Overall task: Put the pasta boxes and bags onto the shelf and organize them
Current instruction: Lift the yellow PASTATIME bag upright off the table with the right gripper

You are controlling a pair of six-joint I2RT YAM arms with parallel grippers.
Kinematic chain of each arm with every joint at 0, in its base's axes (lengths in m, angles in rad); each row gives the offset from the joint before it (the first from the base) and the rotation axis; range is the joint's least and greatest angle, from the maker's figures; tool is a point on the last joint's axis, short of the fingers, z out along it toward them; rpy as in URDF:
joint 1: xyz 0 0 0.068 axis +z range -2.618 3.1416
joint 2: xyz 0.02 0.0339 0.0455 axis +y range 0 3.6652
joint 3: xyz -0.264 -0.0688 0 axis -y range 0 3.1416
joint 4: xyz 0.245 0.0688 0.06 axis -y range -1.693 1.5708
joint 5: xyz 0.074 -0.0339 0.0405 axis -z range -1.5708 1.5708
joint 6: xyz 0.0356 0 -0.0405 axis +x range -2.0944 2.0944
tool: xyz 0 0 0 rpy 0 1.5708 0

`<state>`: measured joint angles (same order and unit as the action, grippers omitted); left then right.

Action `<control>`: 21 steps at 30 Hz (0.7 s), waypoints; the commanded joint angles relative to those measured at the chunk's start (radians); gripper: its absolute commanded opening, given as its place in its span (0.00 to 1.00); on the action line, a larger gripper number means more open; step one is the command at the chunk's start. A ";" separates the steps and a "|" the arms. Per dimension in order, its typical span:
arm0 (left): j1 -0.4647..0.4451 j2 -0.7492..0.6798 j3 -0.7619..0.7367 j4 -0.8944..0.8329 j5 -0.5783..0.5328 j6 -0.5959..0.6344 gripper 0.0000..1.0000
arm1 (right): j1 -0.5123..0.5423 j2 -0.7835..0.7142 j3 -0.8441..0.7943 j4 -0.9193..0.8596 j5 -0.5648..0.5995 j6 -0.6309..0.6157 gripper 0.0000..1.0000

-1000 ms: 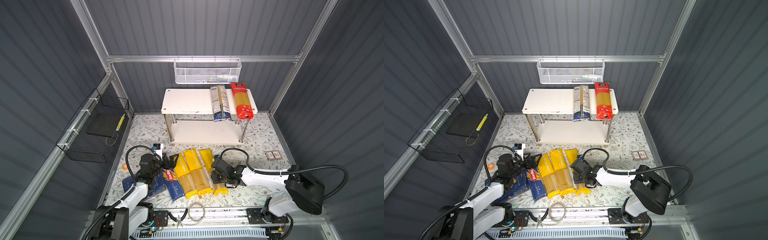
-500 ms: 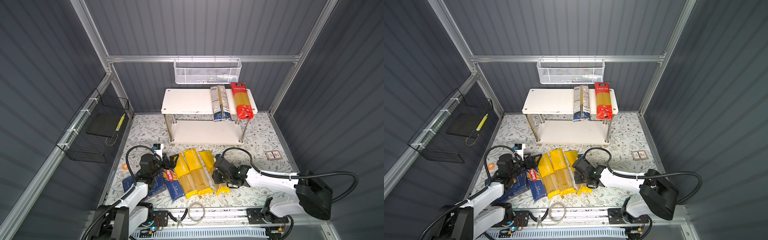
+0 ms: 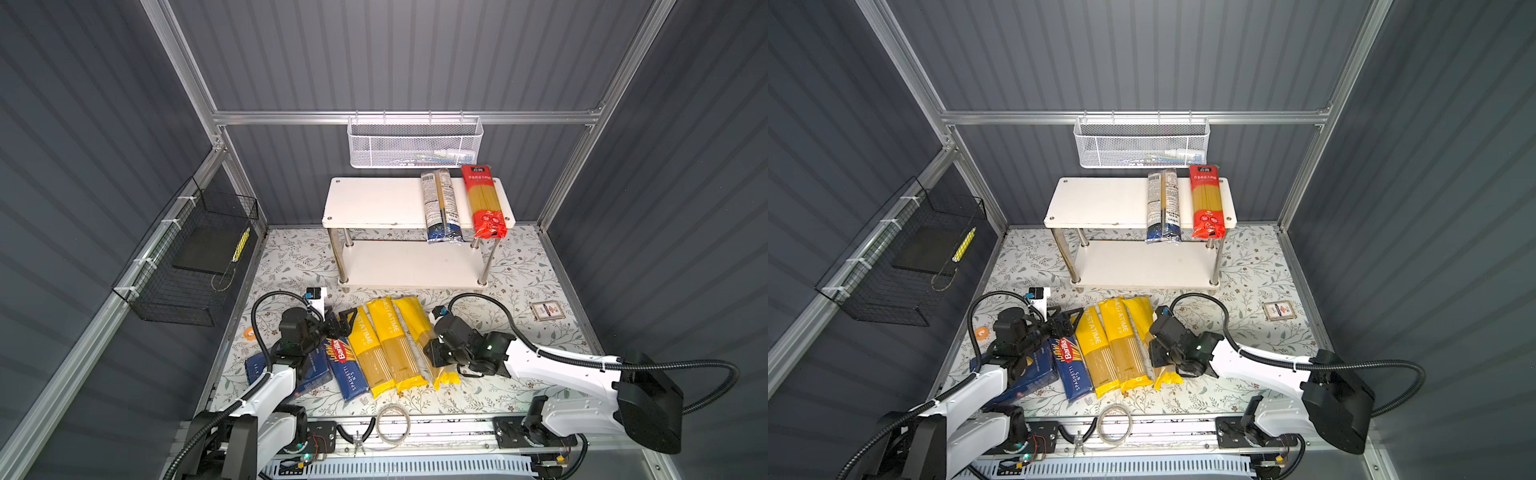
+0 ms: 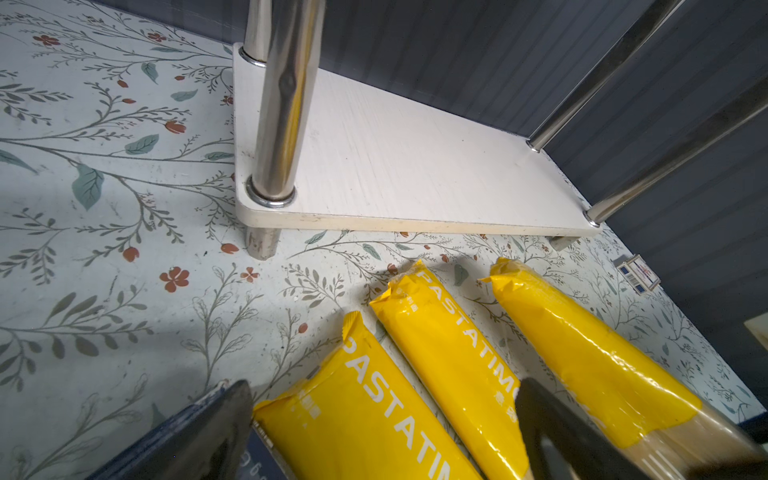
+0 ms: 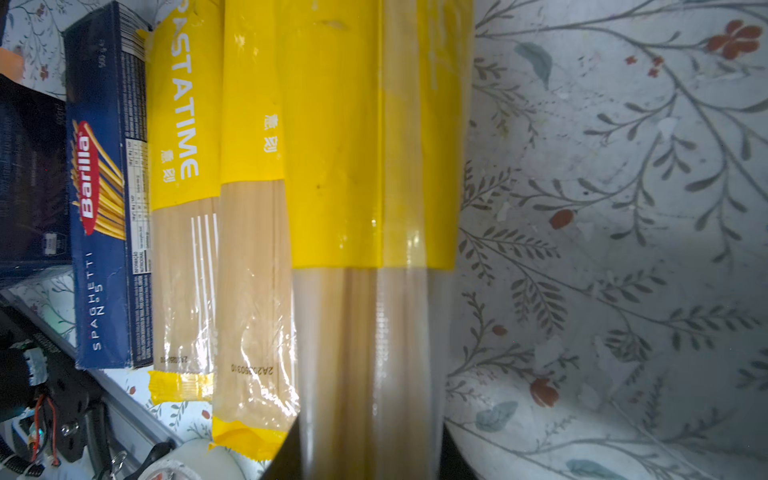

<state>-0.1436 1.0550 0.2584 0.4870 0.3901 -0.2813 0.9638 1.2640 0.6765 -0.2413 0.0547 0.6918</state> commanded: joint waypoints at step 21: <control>-0.005 -0.045 0.018 -0.041 -0.047 0.014 1.00 | 0.093 -0.075 0.182 0.015 0.047 -0.060 0.26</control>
<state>-0.1436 1.0283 0.2584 0.4644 0.3588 -0.2810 1.0454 1.2312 0.7982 -0.3119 0.0643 0.6552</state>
